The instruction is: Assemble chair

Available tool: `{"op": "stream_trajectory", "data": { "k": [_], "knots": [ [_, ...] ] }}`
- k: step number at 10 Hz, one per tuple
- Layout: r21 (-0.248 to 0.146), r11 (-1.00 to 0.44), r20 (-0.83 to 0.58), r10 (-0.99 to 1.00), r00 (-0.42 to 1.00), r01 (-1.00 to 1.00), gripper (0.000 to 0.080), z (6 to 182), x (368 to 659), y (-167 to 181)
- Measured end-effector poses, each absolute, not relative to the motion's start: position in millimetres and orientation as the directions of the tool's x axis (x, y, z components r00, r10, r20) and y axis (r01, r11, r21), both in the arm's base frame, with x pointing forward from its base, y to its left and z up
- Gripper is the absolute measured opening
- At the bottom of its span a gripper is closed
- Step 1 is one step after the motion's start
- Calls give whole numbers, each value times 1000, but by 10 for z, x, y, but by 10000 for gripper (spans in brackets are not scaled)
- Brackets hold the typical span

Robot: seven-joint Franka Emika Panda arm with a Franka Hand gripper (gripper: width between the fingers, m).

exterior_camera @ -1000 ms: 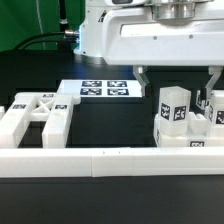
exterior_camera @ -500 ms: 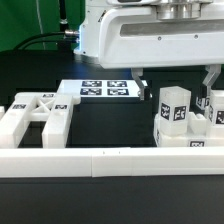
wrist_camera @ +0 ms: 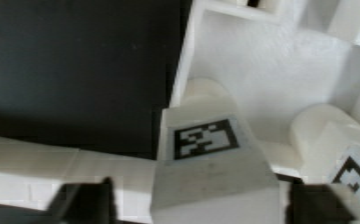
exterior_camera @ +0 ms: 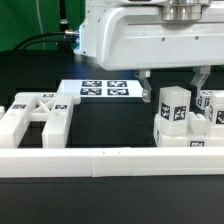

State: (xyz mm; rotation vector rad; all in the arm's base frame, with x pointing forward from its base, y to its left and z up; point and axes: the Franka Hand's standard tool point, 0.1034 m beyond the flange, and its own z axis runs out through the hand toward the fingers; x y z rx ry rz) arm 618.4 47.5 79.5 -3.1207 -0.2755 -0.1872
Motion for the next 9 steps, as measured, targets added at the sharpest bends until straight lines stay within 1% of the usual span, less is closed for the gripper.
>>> {"op": "stream_trajectory", "data": {
  "k": [1,3,4,6,8,9],
  "knots": [
    [7,-985,119,174,978,174,286,795,6184,473],
    [6,-987,119,162,980,163,287,795,6184,474],
    [-4,-994,119,107,987,108,287,796,6184,481],
    [-52,-988,113,-153,982,-148,287,799,6183,526],
    [-90,-908,98,-417,904,-409,287,787,6174,522],
    [-103,-866,94,-498,862,-489,287,783,6175,528]
  ]
}}
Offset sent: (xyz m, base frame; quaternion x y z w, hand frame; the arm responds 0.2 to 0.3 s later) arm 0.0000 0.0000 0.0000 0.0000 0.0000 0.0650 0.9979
